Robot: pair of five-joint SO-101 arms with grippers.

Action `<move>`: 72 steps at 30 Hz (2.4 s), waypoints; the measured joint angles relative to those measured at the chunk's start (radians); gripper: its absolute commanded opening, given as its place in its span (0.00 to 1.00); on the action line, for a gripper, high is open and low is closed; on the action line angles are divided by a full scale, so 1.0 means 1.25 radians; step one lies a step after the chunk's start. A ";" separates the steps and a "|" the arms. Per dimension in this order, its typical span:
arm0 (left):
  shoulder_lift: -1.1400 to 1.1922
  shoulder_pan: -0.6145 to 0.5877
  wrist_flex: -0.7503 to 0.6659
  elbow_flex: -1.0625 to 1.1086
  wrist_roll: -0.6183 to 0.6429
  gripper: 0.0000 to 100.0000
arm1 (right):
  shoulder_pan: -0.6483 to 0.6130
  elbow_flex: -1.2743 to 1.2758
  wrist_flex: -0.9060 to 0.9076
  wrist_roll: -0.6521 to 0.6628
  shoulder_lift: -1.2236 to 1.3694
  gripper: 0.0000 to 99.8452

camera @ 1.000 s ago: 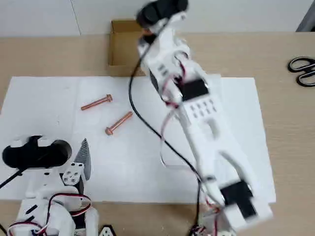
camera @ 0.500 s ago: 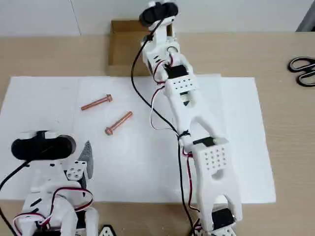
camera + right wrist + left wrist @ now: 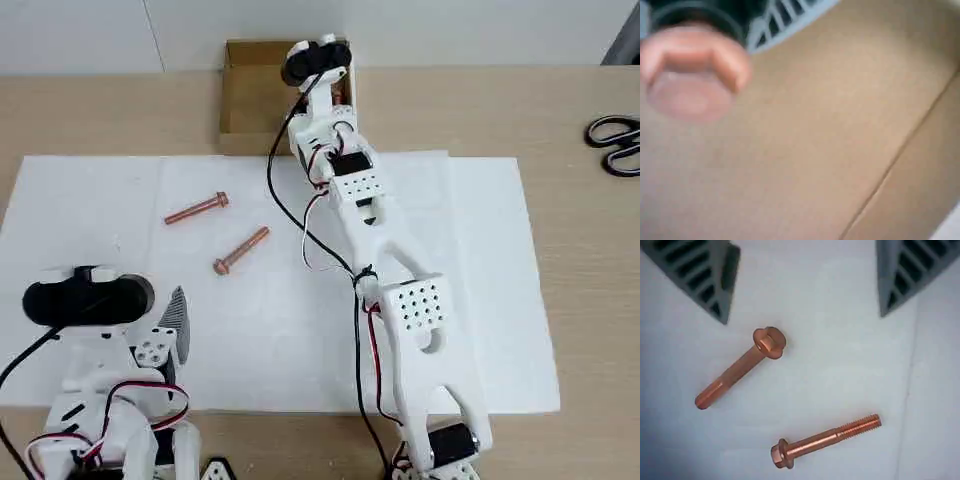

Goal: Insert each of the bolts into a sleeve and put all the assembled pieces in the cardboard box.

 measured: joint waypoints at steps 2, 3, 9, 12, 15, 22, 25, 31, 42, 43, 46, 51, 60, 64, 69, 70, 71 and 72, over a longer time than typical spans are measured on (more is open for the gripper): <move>0.000 0.000 0.000 0.000 0.000 0.18 | 0.000 0.000 0.000 0.000 0.000 0.17; 0.000 0.000 0.000 0.000 0.000 0.18 | -0.001 0.000 0.000 0.000 0.000 0.18; 0.000 0.000 0.000 0.000 0.000 0.18 | -0.002 -0.017 0.000 0.001 -0.001 0.20; 0.000 0.000 0.000 0.000 0.000 0.18 | -0.002 -0.017 0.000 0.017 -0.002 0.20; 0.000 0.000 0.000 0.000 0.000 0.18 | -0.002 -0.017 0.034 0.075 -0.021 0.20; 0.000 0.000 0.000 0.000 0.000 0.18 | 0.000 -0.017 0.189 0.120 -0.178 0.20; 0.000 0.000 0.000 0.000 0.000 0.18 | 0.000 -0.017 0.271 0.120 -0.264 0.20; 0.000 0.000 0.000 0.000 0.000 0.18 | 0.006 -0.017 0.490 0.123 -0.430 0.20; -0.002 0.000 0.000 0.000 0.000 0.18 | 0.009 -0.026 0.955 0.050 -0.691 0.20; -0.002 0.000 0.000 0.002 0.000 0.18 | 0.009 -0.026 0.980 0.045 -0.712 0.20; -0.002 0.000 0.000 0.002 0.000 0.18 | 0.006 -0.026 1.004 0.043 -0.773 0.20; -0.002 0.000 0.000 0.002 0.000 0.18 | 0.006 -0.026 1.013 0.039 -0.884 0.20; -0.002 -0.081 0.000 0.002 0.000 0.18 | 0.009 0.282 1.013 0.038 -1.142 0.20; -0.002 -0.136 0.000 0.002 0.001 0.18 | -0.004 0.513 1.010 0.038 -1.236 0.20; -0.002 -0.093 0.000 0.002 0.000 0.18 | 0.000 0.706 1.010 0.038 -1.291 0.20; -0.002 -0.071 0.000 0.002 0.000 0.18 | -0.002 0.732 1.010 0.038 -1.296 0.20; -0.002 -0.048 0.000 0.002 0.000 0.18 | -0.002 0.754 1.010 0.038 -1.297 0.20; -0.002 -0.025 0.000 0.002 0.000 0.18 | -0.002 0.775 1.010 0.038 -1.297 0.20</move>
